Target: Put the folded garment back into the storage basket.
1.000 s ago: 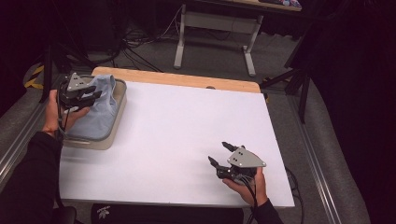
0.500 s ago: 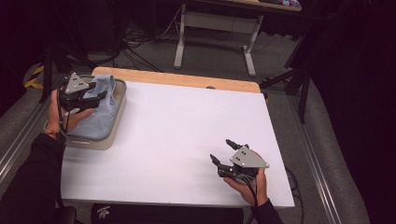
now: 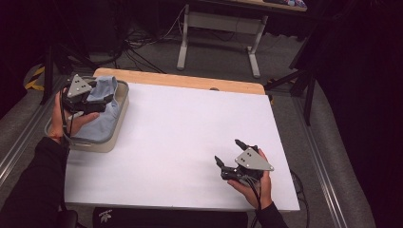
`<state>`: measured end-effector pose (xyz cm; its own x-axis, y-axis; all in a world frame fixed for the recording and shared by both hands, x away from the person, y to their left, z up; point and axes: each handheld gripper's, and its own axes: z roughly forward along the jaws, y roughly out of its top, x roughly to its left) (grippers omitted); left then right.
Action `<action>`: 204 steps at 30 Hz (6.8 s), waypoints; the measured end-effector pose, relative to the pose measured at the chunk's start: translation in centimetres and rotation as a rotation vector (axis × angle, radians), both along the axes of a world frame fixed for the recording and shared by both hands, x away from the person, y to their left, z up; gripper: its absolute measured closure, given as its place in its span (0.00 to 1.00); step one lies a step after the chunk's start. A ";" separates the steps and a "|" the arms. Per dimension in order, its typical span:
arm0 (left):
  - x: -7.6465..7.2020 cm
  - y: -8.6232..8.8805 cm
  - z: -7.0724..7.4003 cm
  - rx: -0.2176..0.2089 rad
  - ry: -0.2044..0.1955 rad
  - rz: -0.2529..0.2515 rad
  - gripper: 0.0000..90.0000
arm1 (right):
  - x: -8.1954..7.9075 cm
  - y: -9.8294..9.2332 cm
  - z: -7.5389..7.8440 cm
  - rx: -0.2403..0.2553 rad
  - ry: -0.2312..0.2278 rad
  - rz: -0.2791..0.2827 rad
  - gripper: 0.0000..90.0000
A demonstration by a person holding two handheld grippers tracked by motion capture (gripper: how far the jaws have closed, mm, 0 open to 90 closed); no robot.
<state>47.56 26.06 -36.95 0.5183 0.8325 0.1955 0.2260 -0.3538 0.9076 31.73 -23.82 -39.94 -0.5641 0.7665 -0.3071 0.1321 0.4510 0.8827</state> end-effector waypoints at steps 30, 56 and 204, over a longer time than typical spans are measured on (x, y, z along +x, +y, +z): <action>-0.7 -2.2 0.1 -0.015 -0.020 -0.077 0.05 | 0.4 0.2 -0.6 -0.006 -0.032 -0.054 0.06; -3.0 -3.7 0.2 -0.120 -0.062 -0.126 0.04 | 0.4 0.4 -0.7 -0.018 -0.045 -0.054 0.06; -13.0 -9.2 -4.8 -0.002 -0.099 -0.380 0.05 | -0.4 1.5 -1.5 -0.046 -0.079 0.011 0.07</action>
<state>34.57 16.88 -41.80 0.7684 0.5853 0.2587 -0.0094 -0.3939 0.9191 31.37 -22.29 -41.44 -0.5448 0.7447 -0.3854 0.0583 0.4922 0.8685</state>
